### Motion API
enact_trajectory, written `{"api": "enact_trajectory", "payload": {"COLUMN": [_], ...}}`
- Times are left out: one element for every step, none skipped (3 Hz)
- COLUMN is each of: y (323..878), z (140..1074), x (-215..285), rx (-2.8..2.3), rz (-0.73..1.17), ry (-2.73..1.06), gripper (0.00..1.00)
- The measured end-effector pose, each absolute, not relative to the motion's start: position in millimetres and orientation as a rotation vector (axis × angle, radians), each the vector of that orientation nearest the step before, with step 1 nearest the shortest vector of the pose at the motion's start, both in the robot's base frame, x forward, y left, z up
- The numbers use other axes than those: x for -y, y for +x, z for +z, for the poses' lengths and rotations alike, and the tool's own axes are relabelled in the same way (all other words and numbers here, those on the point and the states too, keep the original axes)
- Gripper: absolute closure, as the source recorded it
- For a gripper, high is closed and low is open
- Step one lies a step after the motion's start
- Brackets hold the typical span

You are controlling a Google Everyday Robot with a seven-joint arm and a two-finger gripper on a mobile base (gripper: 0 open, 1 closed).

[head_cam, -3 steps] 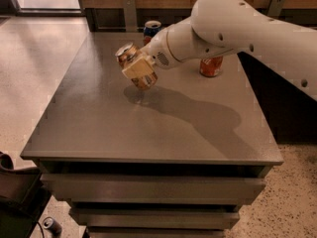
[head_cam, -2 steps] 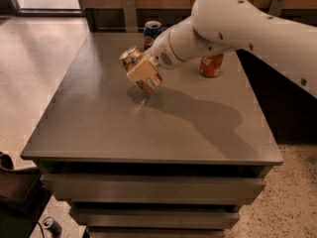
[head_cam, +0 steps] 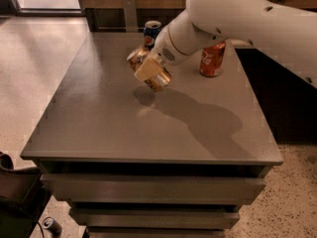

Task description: Knock orange can over

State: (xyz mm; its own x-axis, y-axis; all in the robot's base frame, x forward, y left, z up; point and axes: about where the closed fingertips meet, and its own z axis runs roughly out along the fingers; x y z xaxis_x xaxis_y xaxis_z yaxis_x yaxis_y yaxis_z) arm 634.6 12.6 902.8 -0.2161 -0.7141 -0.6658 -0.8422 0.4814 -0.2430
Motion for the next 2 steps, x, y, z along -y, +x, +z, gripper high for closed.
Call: {"api": "enact_trajectory", "payload": {"y": [632.5,632.3], "z": [899.5,879.8], "x": [-8.6,-12.7], "rx": [-2.033,-2.086], "rz": [0.146,0.113], "ry": [-1.33,-1.393], "gripper": [1.0,1.0]}}
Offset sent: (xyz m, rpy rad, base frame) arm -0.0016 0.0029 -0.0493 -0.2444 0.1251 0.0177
